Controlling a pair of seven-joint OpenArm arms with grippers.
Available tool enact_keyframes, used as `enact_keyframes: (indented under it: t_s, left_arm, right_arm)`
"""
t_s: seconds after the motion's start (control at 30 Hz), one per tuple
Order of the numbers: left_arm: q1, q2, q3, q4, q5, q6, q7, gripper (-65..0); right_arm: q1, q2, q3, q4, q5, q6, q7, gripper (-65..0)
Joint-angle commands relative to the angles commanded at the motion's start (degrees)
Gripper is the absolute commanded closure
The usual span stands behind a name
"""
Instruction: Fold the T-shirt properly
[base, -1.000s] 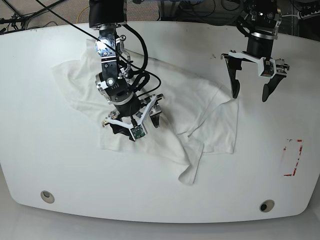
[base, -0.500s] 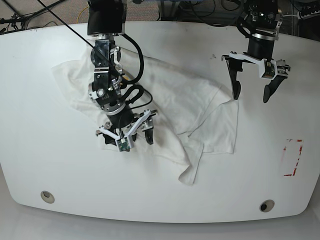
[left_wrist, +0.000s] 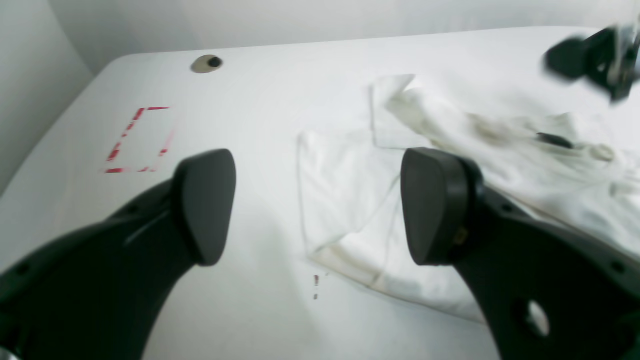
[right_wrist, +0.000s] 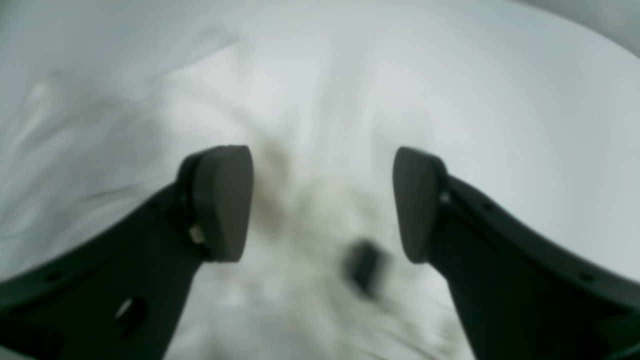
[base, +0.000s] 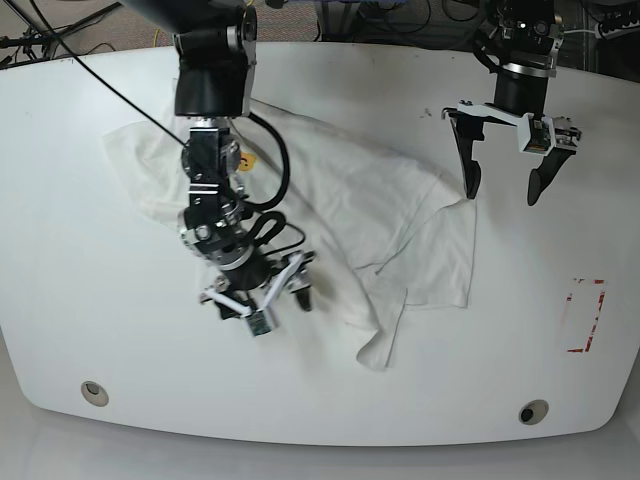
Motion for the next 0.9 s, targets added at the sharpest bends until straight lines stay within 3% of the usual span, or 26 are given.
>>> enact_keyframes:
  t_s: [0.33,0.9]
  left_arm:
    - [-0.19,0.04,0.11,0.35,0.23,-0.31,-0.21,-48.2]
    - [-0.42,-0.19,-0.06,-0.09,0.48,-0.2,0.46,-48.5]
  right_arm:
    - [6.76,5.5,-6.7,-14.83,1.51,-0.49,4.53,-41.6]
    - [10.28,4.76,-7.77,-23.12,1.89,-1.3,5.02,-41.0]
